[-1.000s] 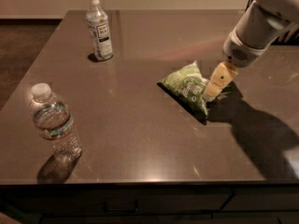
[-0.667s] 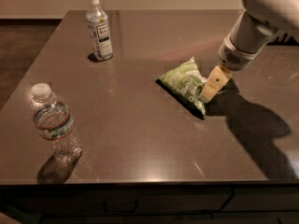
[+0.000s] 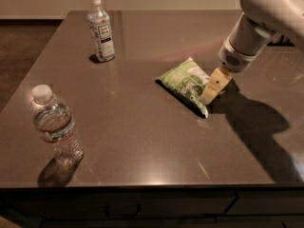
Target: Move green jalapeno chip bag near water bottle
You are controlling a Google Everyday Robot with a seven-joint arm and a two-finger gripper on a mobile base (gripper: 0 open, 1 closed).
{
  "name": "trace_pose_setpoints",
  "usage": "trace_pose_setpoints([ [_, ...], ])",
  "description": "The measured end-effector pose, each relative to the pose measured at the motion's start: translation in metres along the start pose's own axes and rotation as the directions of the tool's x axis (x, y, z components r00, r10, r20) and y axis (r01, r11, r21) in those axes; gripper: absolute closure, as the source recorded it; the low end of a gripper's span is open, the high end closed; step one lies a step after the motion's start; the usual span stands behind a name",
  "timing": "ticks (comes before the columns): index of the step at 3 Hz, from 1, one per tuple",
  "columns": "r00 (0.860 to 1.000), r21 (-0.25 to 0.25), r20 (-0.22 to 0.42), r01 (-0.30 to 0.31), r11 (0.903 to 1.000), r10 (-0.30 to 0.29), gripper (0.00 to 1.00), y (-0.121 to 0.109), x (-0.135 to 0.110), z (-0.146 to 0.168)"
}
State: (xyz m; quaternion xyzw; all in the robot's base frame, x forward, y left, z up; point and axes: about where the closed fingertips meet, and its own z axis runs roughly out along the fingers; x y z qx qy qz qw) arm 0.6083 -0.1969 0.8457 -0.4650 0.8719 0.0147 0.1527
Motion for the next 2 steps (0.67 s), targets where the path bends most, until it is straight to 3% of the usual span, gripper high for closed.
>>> trace_pose_setpoints([
  [2, 0.99, -0.094, 0.106, 0.107, 0.9898, -0.097, 0.54, 0.034, -0.028, -0.03],
])
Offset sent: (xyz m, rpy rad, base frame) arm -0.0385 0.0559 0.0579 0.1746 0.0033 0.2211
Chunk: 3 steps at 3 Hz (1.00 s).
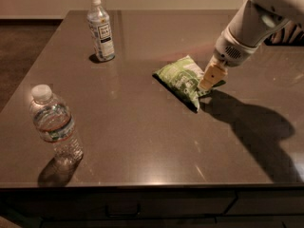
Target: Move green jalapeno chip bag near water bottle
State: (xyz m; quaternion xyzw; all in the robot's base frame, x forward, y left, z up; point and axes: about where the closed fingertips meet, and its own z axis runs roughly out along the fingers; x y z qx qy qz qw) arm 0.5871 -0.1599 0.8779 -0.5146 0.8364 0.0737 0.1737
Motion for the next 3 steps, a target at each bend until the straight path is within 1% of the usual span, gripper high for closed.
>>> trace_pose_setpoints([
  [1, 0.998, -0.059, 0.041, 0.051, 0.997, -0.049, 0.78, 0.019, -0.012, -0.004],
  [2, 0.991, -0.135, 0.09, 0.112, 0.9846, -0.1, 0.99, 0.043, -0.026, -0.001],
  [3, 0.972, -0.201, 0.165, 0.197, 0.9595, -0.165, 1.0, 0.074, -0.043, -0.003],
])
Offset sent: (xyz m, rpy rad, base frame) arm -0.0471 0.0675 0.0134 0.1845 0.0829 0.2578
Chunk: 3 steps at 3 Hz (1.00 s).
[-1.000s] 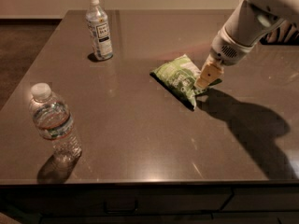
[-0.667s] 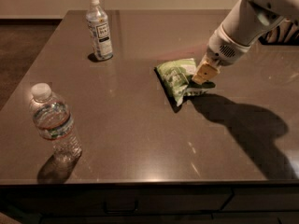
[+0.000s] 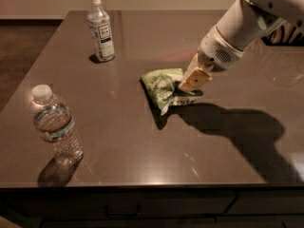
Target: Move green jalapeno chip bag near water bottle
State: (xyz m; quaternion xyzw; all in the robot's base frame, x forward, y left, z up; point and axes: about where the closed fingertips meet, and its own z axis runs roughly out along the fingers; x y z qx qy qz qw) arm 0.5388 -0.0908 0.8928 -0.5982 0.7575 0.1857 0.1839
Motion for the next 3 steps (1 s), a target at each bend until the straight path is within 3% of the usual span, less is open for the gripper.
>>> trace_pose_setpoints([
  [1, 0.99, -0.079, 0.079, 0.123, 0.9892, -0.117, 1.0, 0.038, -0.026, 0.006],
  [2, 0.962, -0.121, 0.139, 0.252, 0.9602, -0.235, 1.0, 0.077, -0.05, 0.01],
  [3, 0.926, -0.129, 0.163, 0.363, 0.9227, -0.342, 1.0, 0.113, -0.072, 0.019],
])
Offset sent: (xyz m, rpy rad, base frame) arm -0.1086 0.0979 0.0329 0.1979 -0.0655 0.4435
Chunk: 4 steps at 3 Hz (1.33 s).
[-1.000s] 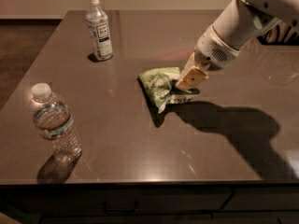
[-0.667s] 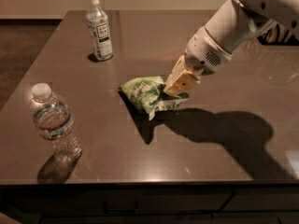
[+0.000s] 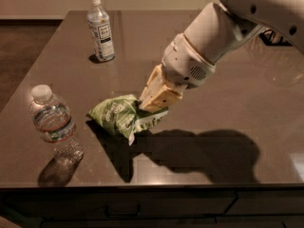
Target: Move green jalapeno chip bag near water bottle
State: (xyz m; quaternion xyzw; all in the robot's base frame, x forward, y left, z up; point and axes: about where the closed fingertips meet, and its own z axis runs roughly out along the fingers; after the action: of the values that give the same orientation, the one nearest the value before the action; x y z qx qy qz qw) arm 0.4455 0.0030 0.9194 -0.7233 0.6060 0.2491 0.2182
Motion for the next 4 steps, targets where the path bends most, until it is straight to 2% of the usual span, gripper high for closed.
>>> trace_pose_setpoints([
  [1, 0.997, -0.003, -0.013, 0.076, 0.9971, -0.076, 0.84, 0.0181, -0.0206, 0.0182],
  [2, 0.996, -0.004, -0.017, 0.088, 0.9961, -0.088, 0.61, 0.0214, -0.0243, 0.0219],
  [3, 0.995, -0.003, -0.019, 0.093, 0.9956, -0.093, 0.3, 0.0225, -0.0267, 0.0224],
  [4, 0.995, -0.003, -0.02, 0.096, 0.9954, -0.096, 0.07, 0.0232, -0.0282, 0.0227],
])
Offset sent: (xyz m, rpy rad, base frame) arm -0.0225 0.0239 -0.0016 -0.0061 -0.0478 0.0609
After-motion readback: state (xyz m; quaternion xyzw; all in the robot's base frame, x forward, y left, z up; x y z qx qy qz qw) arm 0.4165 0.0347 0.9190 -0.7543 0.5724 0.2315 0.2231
